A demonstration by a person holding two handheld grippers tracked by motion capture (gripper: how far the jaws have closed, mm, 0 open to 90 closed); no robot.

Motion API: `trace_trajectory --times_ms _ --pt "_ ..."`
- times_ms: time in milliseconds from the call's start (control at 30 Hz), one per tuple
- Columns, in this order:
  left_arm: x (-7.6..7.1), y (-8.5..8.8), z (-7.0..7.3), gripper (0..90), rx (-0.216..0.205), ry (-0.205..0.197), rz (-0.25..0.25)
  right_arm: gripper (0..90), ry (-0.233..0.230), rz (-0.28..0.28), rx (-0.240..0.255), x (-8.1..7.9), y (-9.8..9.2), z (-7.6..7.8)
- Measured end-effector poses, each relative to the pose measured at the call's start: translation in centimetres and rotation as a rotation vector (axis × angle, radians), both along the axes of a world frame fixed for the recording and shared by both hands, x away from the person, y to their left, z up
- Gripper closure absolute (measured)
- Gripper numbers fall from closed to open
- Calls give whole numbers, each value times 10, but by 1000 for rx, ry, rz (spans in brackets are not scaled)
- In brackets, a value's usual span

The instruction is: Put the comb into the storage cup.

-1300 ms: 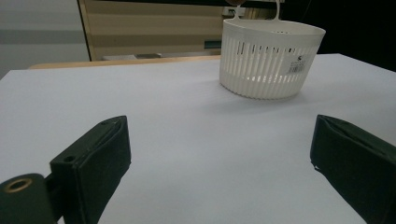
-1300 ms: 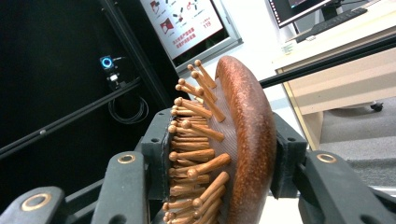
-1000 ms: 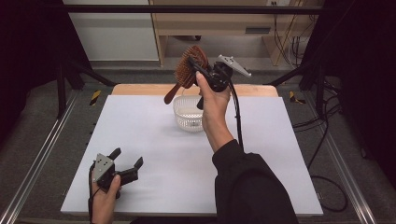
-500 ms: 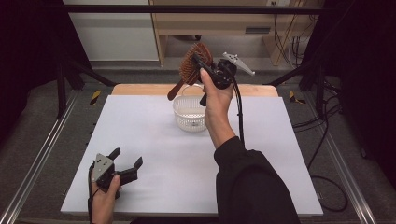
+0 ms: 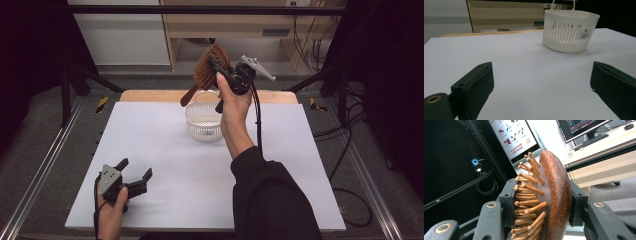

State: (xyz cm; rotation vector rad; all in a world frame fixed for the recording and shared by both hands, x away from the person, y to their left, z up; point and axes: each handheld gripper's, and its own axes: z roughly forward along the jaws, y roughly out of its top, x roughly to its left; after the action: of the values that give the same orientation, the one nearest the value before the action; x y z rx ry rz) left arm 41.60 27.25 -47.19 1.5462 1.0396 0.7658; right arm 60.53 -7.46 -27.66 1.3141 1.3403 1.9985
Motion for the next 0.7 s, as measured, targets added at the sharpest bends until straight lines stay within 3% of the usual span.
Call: trace_trajectory --times_ms 700 --pt "0 1 0 51 1 -3 0 515 -13 -30 -1 -1 -15 2"
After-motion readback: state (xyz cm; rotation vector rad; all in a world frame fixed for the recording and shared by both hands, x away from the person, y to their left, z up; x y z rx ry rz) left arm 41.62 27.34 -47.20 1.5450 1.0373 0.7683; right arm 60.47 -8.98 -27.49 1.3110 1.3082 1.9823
